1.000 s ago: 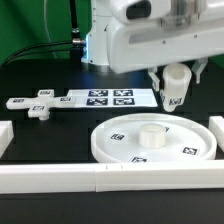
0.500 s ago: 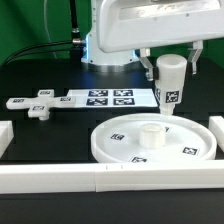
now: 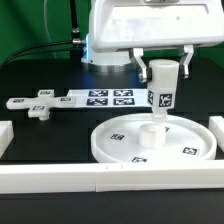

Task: Assemble round table

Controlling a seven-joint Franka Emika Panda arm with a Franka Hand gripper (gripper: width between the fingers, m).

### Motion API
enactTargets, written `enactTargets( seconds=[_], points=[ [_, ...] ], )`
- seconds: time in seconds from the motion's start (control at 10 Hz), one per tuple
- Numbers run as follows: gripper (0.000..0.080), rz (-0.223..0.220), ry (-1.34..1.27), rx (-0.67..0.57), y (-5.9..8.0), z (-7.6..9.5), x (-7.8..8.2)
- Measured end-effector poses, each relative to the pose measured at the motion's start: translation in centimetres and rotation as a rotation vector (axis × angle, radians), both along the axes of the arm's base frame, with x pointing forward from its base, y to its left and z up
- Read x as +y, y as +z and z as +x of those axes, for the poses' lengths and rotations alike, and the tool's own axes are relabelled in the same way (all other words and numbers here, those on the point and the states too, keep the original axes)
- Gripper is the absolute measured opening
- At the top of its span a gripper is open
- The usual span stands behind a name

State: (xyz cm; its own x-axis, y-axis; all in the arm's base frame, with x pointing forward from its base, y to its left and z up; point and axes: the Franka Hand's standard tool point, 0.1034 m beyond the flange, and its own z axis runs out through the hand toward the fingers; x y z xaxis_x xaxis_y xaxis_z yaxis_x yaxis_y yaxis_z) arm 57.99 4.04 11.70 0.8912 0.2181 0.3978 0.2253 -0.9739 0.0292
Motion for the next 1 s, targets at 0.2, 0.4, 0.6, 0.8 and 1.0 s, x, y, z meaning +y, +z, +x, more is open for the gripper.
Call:
enactTargets(
  seconds=[0.2,0.4,0.6,0.8,1.0],
  points=[
    [0.0409,-0.019,0.031,0.012,-0.6,-0.5,-0.7],
    [0.0409,-0.020,0.034,0.020,-1.0,-0.9,-0.6],
    [0.0409,-0.019,0.033,0.030,-1.7,-1.2,-0.7],
    [0.0409,-0.018,0.033,0.040,-2.3,-1.3,-0.6],
    [0.0409,-0.018,0.033,0.048,-2.8,-1.5,-0.6]
  ],
)
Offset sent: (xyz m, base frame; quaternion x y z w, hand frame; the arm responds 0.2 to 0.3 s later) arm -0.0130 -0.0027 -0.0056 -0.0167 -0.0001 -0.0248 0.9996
